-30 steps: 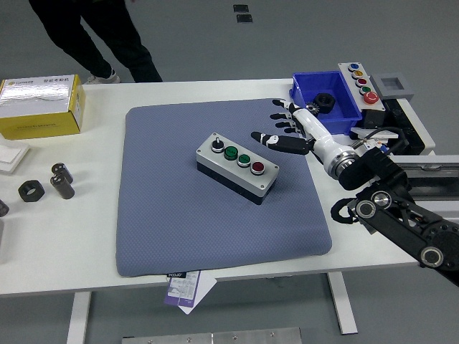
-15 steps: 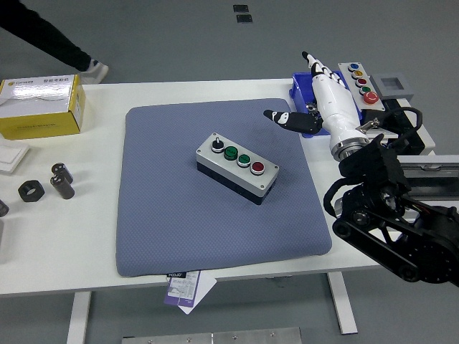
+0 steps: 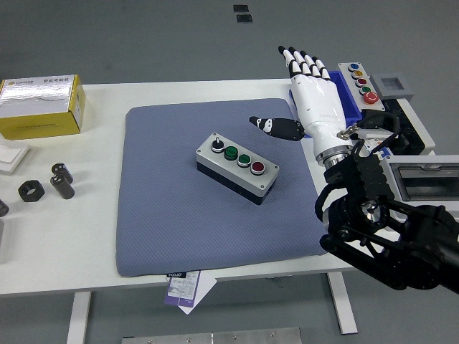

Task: Pick up the button,place it on the desk,press the button,press the button

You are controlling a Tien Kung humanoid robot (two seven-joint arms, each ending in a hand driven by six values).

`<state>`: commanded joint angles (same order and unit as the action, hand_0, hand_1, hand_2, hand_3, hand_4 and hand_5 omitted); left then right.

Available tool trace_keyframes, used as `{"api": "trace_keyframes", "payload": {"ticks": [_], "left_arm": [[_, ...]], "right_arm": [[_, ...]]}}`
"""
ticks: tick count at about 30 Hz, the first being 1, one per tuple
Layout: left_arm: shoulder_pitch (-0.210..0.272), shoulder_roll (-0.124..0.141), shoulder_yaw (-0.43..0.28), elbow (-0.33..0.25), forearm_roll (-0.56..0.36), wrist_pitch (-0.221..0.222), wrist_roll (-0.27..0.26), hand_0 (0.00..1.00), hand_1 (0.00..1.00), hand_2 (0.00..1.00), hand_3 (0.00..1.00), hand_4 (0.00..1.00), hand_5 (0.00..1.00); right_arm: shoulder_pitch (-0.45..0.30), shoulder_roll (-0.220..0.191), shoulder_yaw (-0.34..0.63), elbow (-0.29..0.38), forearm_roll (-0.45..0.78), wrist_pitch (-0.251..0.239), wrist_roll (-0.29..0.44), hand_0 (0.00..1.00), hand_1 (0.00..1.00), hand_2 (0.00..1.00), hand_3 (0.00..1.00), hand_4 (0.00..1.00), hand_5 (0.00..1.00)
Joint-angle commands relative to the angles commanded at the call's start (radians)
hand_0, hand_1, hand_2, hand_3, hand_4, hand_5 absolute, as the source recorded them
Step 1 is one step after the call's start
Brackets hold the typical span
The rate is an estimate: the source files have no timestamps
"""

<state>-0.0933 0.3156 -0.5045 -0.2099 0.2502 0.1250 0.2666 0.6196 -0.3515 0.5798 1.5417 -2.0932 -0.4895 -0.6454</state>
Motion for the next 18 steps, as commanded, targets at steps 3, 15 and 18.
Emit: {"api": "trace_keyframes", "payload": {"ticks": [3, 15, 18], "left_arm": [[0.0, 0.001, -0.007, -0.001, 0.006, 0.001, 0.003, 0.715, 0.698, 0.62, 0.623, 0.715, 0.225], [-0.005, 0.003, -0.015, -0.001, 0.016, 0.002, 0.007, 0.715, 0.698, 0.619, 0.623, 0.714, 0.226], [-0.006, 0.004, -0.018, -0.001, 0.019, 0.002, 0.008, 0.715, 0.698, 0.619, 0.623, 0.714, 0.226]], "right_arm": [[0.013, 0.011, -0.036, -0.016, 0.057, 0.023, 0.0, 0.998, 0.998, 0.998, 0.998, 0.998, 0.393], [0.084, 0.09, -0.214, -0.182, 0.3, 0.078, 0.0, 0.998, 0.998, 0.998, 0.998, 0.998, 0.404], [0.103, 0.106, -0.251, -0.217, 0.355, 0.076, 0.0, 0.998, 0.998, 0.998, 0.998, 0.998, 0.404]]}}
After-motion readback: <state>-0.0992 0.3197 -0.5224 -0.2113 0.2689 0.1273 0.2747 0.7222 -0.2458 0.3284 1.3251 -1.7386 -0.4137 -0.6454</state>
